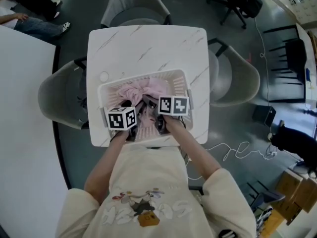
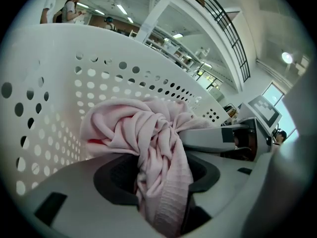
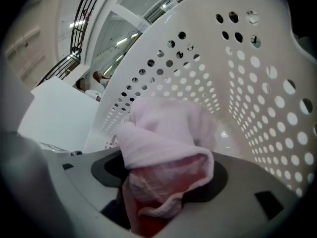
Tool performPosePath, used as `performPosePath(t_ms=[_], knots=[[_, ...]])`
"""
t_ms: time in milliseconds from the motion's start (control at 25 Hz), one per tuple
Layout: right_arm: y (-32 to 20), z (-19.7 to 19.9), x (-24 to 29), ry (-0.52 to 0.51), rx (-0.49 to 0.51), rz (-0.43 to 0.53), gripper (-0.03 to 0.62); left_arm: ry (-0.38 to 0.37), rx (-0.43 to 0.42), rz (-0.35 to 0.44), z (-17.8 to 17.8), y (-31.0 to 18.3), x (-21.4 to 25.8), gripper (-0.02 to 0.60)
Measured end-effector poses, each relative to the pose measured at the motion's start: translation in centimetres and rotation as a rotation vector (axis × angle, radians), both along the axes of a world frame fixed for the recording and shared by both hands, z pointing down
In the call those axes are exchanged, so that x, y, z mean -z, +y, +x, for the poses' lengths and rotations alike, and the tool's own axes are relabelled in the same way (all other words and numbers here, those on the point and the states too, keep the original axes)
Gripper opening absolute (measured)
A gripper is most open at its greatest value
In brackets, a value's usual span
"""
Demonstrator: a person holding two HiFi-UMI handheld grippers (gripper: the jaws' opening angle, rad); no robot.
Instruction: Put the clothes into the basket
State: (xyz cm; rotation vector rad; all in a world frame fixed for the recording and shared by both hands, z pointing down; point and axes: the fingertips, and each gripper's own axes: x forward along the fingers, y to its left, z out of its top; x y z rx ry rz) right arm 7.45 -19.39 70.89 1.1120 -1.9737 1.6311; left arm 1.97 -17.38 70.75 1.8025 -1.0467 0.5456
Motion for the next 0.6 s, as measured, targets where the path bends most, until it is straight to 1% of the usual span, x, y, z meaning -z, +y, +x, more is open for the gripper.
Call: performPosePath(t_ms=[440,600], knots=[[0.1,0.4,-2.2,0.058,0.003,-0.028,0.316,-0.042,-0.021,-0.016,0.2,0.0,-2.0,0.244],[0.2,0.6,-3.3,0.106,0.027,-0.018,0.316,-0.057,-0.034,-0.052,0.3,0.3,-3.2,0.244]])
